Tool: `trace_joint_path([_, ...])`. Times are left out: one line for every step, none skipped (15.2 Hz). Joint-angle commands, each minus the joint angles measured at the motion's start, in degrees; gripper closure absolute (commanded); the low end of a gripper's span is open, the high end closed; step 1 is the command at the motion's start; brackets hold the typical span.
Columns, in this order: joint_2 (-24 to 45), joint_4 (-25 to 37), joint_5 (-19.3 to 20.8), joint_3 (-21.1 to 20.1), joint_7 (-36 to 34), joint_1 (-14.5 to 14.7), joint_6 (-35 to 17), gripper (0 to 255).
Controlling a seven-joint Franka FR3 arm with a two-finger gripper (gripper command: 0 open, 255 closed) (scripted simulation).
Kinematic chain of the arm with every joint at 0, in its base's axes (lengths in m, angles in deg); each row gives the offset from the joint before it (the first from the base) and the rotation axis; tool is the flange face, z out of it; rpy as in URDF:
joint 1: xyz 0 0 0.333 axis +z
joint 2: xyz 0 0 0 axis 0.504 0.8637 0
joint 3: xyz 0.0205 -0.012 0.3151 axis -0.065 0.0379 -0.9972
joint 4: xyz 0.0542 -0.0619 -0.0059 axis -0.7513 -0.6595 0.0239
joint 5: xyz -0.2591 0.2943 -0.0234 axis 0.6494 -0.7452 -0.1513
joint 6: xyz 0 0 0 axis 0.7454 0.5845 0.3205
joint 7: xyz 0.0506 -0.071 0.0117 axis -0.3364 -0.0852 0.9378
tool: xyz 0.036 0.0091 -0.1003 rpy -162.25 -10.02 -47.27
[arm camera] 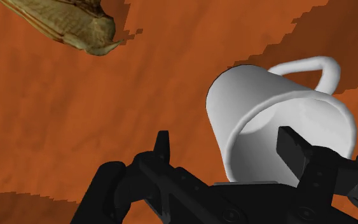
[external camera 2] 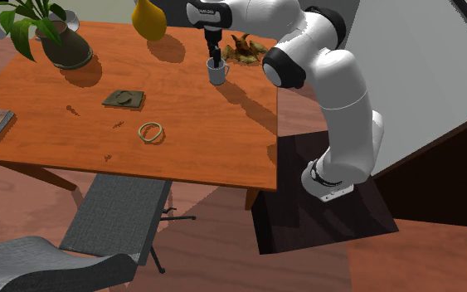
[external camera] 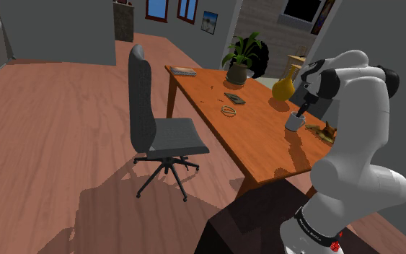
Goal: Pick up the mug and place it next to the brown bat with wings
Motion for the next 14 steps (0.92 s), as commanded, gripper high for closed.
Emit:
trace_joint_path([0.0,0.0,0.0,0.0,0.0,0.0,0.0,0])
trace_joint_path([0.0,0.0,0.0,0.0,0.0,0.0,0.0,0])
trace_joint_path([-0.4,1.2,0.3,0.2,-0.3,-0.2,1.6,0])
trace_joint_path([-0.8,2.6,0.6,0.4,-0.5,-0.5,3.2,0])
trace_joint_path([-1.1,4.1,0.8,0.5,-0.8,-0.7,4.9,0])
trace_joint_path([-1.3,5.4,1.0,0.6,-1.0,-1.0,6.3,0])
trace_joint_path([-1.3,5.4,1.0,0.6,-1.0,-1.0,6.3,0])
trace_joint_path([-1.3,5.4,1.0,0.6,-1.0,-1.0,6.3,0])
trace_joint_path([-1.3,5.4,1.0,0.6,-1.0,-1.0,6.3,0])
trace_joint_path([-1.3,5.4,1.0,0.6,-1.0,-1.0,6.3,0])
trace_joint_path([-1.3,5.4,1.0,0.6,-1.0,-1.0,6.3,0])
trace_joint_path([-1.3,5.4,1.0,0.6,-1.0,-1.0,6.3,0])
trace_joint_path([-1.3,5.4,1.0,0.6,-1.0,-1.0,6.3,0])
trace_joint_path([-1.3,5.4,1.0,0.6,-1.0,-1.0,6.3,0])
